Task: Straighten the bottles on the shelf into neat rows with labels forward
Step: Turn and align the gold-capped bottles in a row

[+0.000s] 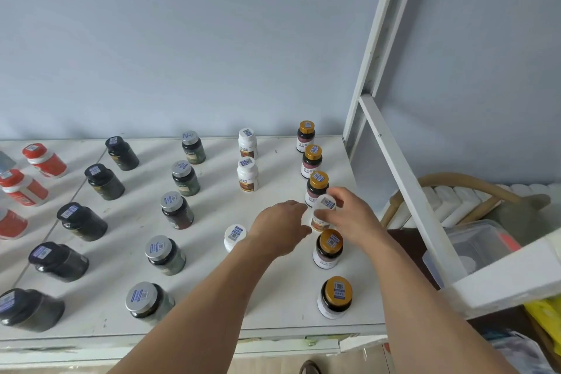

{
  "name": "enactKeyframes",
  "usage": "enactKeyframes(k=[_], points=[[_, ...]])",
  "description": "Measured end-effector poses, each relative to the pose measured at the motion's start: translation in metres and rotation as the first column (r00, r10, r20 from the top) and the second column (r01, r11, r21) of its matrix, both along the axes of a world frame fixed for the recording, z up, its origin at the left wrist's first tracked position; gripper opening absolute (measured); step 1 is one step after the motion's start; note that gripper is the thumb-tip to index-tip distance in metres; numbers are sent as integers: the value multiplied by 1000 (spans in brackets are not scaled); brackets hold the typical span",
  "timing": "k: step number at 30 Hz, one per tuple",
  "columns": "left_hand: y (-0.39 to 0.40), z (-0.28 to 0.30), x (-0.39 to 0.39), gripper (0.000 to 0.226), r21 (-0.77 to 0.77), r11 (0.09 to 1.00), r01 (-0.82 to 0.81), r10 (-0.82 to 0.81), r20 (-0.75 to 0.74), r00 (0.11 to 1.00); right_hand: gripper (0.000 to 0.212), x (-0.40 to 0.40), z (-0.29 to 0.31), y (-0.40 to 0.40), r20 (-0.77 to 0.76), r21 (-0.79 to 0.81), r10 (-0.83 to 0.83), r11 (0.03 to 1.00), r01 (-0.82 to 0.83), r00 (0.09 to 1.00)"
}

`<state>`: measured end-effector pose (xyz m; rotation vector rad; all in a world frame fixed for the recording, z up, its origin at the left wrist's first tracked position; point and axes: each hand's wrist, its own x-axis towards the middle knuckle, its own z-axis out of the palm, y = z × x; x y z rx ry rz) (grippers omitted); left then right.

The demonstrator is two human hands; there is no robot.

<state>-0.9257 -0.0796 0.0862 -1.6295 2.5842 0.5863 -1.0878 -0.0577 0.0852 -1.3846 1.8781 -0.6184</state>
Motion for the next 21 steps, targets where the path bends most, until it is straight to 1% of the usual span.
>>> enactKeyframes(k=[3, 5, 9, 12, 15, 18, 21], points=[[-9, 0, -5, 51, 29, 999, -28, 28, 2, 1000, 48, 0, -8, -6, -60, 11, 33, 999, -32, 998], [-14, -2, -7, 54, 85, 994, -61, 63, -17, 998, 43, -1, -8, -8, -73, -21, 40, 999, -42, 997], [-26, -7, -8, 59, 227, 965, -134, 172, -157, 973, 45, -6, 3, -16, -59, -92, 44, 995, -49, 997], [-28, -6, -6, 51, 287, 953, -98, 167, -227, 960, 50, -6, 13, -18, -49, -104, 56, 993, -61, 997], [-32, -1, -2, 39, 342, 938, -58, 160, -279, 947, 47, -6, 21, -21, -27, -109, 31, 993, -34, 999], [-37, 4, 2, 35, 361, 932, -15, 122, -276, 953, 43, -3, 26, -24, -30, -103, 16, 994, -19, 999], [-41, 5, 5, 37, 385, 923, 5, 102, -257, 961, 41, -1, 29, -25, -45, -89, 16, 996, -20, 999]])
